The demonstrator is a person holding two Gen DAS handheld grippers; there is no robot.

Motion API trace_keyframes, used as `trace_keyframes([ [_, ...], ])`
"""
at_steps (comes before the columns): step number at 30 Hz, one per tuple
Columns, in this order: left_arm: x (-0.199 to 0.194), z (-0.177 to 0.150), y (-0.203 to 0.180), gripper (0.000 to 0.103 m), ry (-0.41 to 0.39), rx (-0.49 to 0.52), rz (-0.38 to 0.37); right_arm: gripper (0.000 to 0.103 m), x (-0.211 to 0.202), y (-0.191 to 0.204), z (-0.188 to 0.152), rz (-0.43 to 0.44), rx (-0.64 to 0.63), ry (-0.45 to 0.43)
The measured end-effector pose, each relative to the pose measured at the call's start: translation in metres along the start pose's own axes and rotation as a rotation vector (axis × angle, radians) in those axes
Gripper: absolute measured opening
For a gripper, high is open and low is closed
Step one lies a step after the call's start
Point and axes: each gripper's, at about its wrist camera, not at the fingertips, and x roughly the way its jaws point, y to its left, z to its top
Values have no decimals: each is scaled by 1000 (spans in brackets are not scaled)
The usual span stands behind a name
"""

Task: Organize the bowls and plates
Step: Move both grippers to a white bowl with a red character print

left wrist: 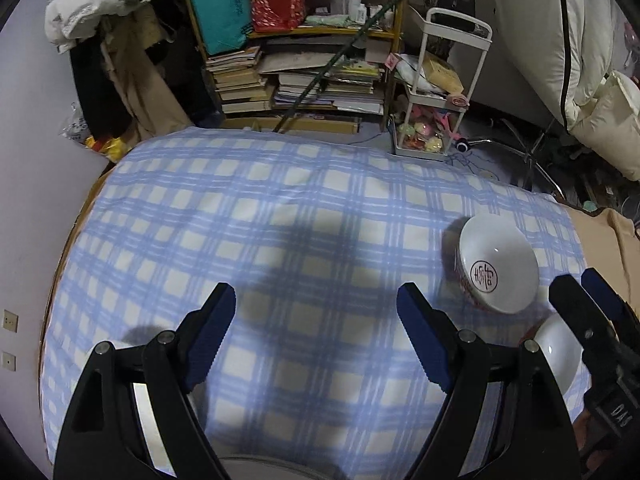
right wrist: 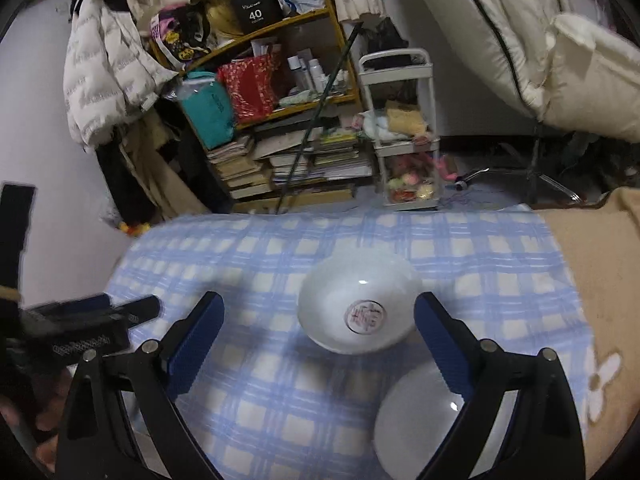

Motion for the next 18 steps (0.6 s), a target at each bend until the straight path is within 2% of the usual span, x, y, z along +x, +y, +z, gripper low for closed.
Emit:
trace_keyframes([
  [2, 8, 3, -6, 82, 2, 4, -27, 100, 9, -5, 6, -11, 15, 6],
  [5, 16, 7, -13, 82, -2, 17, -75, 100, 20, -12, 12, -75, 38, 15],
  [8, 25, 11, -26, 82, 1, 43, -100, 94, 30, -23, 15, -97, 71, 33],
  [12, 36, 17, -40, 82, 19, 50, -122, 93, 47, -33, 13, -152, 60, 74],
  [14, 42, 21, -48, 82, 35, 46, -150, 92, 54, -39, 12, -152, 79, 98],
  [18, 58, 26, -61, 82, 102, 42, -203, 78, 64, -52, 10, -153, 135, 136],
])
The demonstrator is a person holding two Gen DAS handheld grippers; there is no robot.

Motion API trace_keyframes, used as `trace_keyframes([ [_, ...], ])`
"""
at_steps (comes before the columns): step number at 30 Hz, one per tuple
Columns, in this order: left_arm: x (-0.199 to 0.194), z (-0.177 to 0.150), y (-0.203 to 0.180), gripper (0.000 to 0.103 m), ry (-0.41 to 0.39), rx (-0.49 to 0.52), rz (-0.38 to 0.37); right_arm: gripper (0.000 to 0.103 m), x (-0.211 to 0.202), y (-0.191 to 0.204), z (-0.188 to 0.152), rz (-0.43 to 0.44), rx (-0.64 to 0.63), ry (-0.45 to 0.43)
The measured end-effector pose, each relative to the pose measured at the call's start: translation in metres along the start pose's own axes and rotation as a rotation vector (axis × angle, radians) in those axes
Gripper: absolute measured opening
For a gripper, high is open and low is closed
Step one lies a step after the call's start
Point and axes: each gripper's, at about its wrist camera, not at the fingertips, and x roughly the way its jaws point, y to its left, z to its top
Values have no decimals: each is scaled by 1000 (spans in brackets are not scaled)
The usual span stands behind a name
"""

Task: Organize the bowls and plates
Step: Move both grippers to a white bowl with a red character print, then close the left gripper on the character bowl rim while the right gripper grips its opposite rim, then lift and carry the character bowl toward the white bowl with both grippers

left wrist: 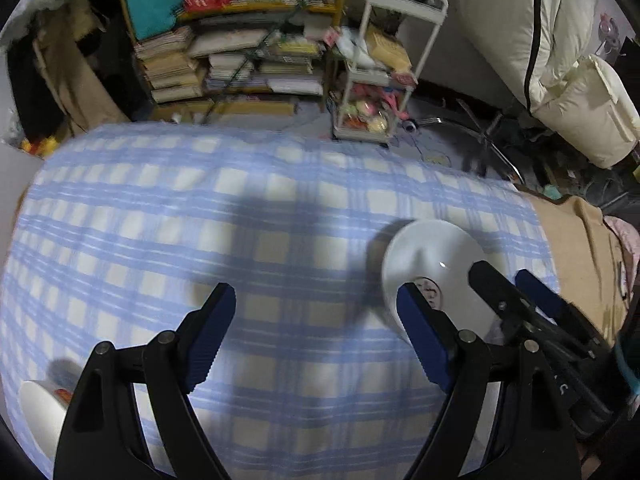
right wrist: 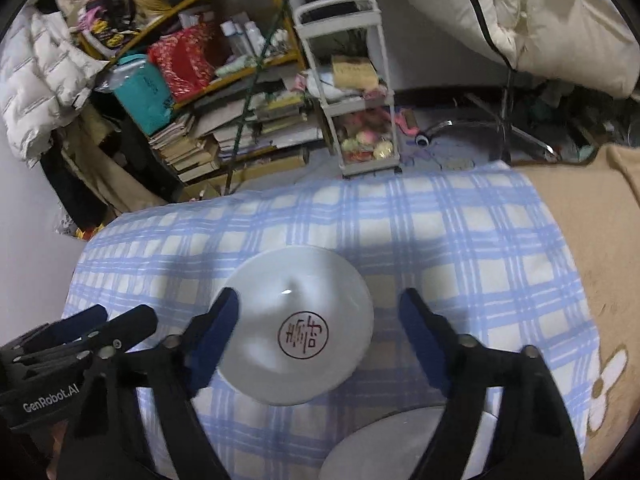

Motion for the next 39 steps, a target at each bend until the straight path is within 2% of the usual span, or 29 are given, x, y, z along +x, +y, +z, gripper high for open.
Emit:
trace_keyframes([
  [3, 16, 3, -5, 82, 55, 11, -12, 66, 8, -11, 1, 34, 59, 38],
  [5, 25, 4, -8, 81, 83, 13, -11, 53, 15, -14, 2, 24, 59, 62],
  [7, 31, 4, -9, 76, 96, 7, -15, 32, 22, -16, 1, 17, 63, 92],
  [11, 43, 6, -19, 62, 119, 39, 26, 27, 30, -19, -1, 20, 65, 126],
  [13, 49, 7, -26, 43, 140, 61, 15, 23, 32, -20, -1, 25, 62, 133],
  [17, 54, 7, -39, 22, 160, 82, 16, 19, 38, -23, -3, 51, 61, 167],
  [18, 55, 6, -42, 12, 170, 90, 10, 19, 37, -23, -4, 59, 58, 171],
  [19, 57, 5, -46, 9, 194, 99, -5, 19, 38, -23, -4, 65, 53, 169],
  [21, 54, 3, -49, 9, 186, 124, 20, 19, 36, -22, -5, 76, 40, 159],
  [24, 45, -1, -50, 9, 169, 156, 9, 19, 37, -18, -7, 74, 13, 179],
  [26, 37, -3, -46, 9, 155, 164, 20, 19, 36, -17, -9, 116, 27, 191],
  [33, 12, -6, -21, 9, 150, 102, 19, 19, 22, 0, -17, 196, 27, 176],
  [39, -27, -12, 2, 9, 114, 86, 61, 19, 0, 32, -20, 234, -23, 151],
])
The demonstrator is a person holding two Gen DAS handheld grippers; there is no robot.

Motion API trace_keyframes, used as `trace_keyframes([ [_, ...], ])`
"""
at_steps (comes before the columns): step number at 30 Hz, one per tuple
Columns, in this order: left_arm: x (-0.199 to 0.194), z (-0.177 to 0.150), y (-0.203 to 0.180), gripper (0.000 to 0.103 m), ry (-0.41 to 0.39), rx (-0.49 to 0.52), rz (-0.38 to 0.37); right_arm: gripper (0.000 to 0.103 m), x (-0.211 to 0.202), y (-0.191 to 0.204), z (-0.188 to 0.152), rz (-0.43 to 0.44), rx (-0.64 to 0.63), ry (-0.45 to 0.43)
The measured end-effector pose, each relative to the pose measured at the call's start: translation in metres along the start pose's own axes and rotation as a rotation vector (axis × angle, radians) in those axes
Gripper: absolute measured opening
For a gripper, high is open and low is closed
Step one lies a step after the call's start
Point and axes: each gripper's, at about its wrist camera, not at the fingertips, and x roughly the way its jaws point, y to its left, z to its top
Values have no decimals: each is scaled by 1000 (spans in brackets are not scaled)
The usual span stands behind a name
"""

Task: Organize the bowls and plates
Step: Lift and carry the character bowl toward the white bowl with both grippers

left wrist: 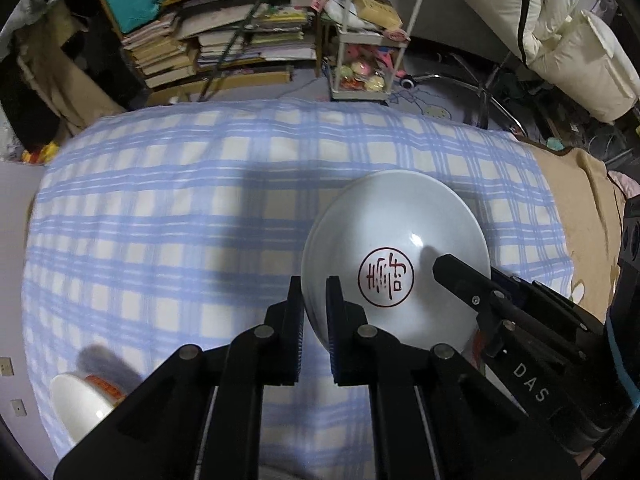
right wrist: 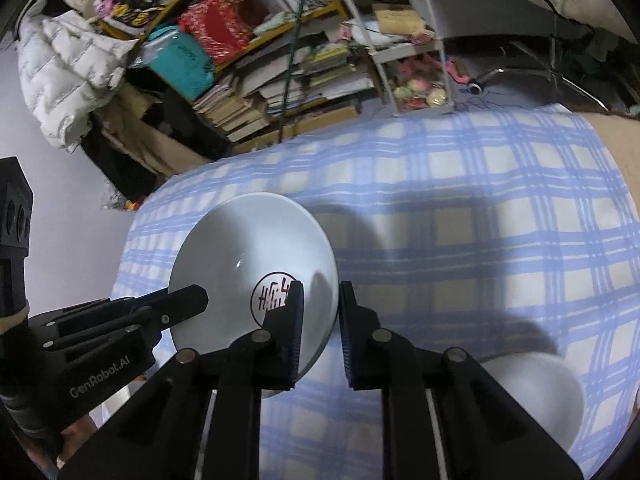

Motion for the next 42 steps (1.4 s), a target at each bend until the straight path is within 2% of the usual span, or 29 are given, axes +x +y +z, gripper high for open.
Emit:
trace_keyframes([
  [4, -30, -11, 23, 9, -29, -39, 8, 19, -11, 30, -6, 51, -41, 4],
  [10, -68, -37, 58, 9, -64, -92, 53, 19, -19, 81, -22, 64, -120, 18],
  [18, -107, -75, 109, 9, -107, -163, 69, 19, -26, 139, -49, 117, -184, 33],
  [26, -140, -113, 157, 10, -161, -215, 108, 19, -25, 200, -80, 134, -249, 33],
  [33, -142, -143, 199, 9, -178, -307, 84, 19, -15, 236, -107, 127, -317, 66],
  [42, -110, -179, 236, 9, -132, -386, 41, 19, 20, 255, -136, 76, -371, 134],
])
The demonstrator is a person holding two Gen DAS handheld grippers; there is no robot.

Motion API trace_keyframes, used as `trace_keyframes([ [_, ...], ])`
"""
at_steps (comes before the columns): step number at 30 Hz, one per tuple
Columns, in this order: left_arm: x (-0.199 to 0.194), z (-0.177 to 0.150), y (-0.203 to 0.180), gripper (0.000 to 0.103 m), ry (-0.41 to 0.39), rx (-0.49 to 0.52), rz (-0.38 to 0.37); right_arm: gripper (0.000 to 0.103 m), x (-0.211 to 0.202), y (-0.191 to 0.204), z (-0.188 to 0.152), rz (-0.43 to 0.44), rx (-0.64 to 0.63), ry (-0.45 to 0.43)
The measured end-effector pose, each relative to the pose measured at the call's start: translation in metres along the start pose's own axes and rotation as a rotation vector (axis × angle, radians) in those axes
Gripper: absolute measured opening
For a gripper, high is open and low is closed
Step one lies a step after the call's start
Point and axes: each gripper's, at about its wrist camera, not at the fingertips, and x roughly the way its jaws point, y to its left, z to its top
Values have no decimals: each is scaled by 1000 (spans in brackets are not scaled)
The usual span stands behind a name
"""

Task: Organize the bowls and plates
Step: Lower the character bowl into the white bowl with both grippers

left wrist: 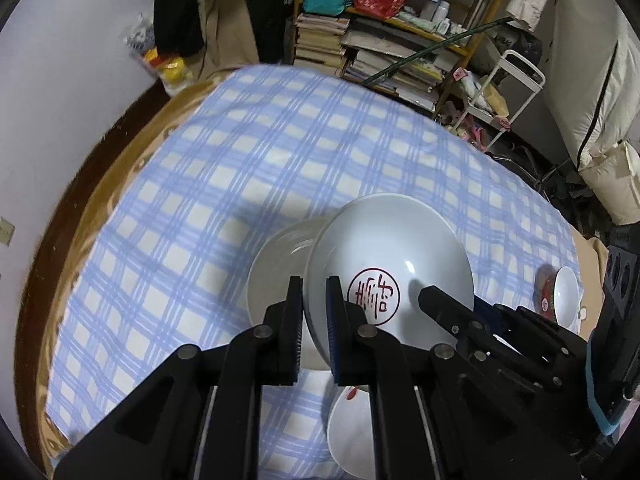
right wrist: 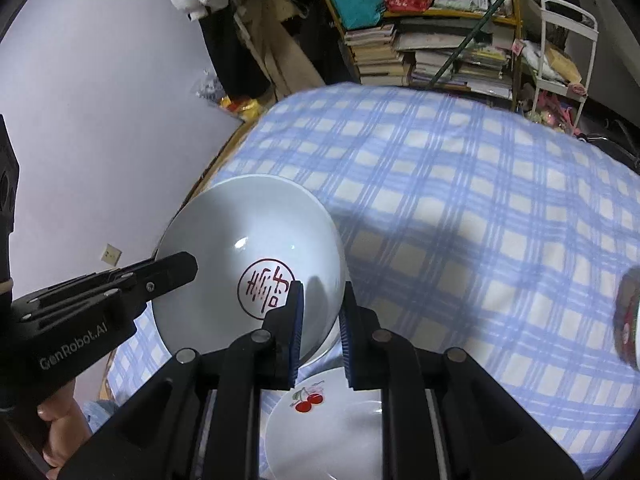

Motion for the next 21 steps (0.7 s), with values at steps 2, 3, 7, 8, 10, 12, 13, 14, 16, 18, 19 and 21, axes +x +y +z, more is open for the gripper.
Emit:
trace_keyframes([
  [2, 7, -4, 6, 9, 8, -7, 1, 19, 9, 1, -3, 1, 1, 16],
  [3, 11, -5, 8, 9, 11, -10, 0, 19, 12, 2, -5, 1, 1, 19],
  [7, 23, -10, 18, 9, 25, -37, -10, 19, 23, 5, -10, -13, -15, 31],
  [8, 27, -12, 21, 9, 29, -47, -8, 19, 27, 5, -10, -12, -18, 37],
  [10, 32, -15, 23, 9, 29, -59, -8, 19, 33, 5, -10, -10, -18, 44],
  [12, 36, -18, 24, 9, 24, -72, -10, 19, 39, 3, -11, -12, -15, 43],
  [13, 39, -20, 24, 10, 25, -70, -9, 19, 42, 2, -12, -13, -11, 45],
  [14, 43, -22, 25, 10, 27, -69, -7, 19, 44, 0, -12, -15, -6, 49],
  [16, 48, -25, 26, 10, 37, -80, 0, 19, 52, -3, -15, -8, 3, 60],
  [18, 51, -26, 26, 10, 40, -68, 18, 19, 56, -4, -17, -2, 6, 68],
  [19, 50, -26, 25, 10, 36, -58, 27, 19, 59, -4, -18, 1, 9, 69],
  [21, 50, -26, 27, 10, 31, -58, 40, 19, 62, -2, -20, 5, 7, 71],
])
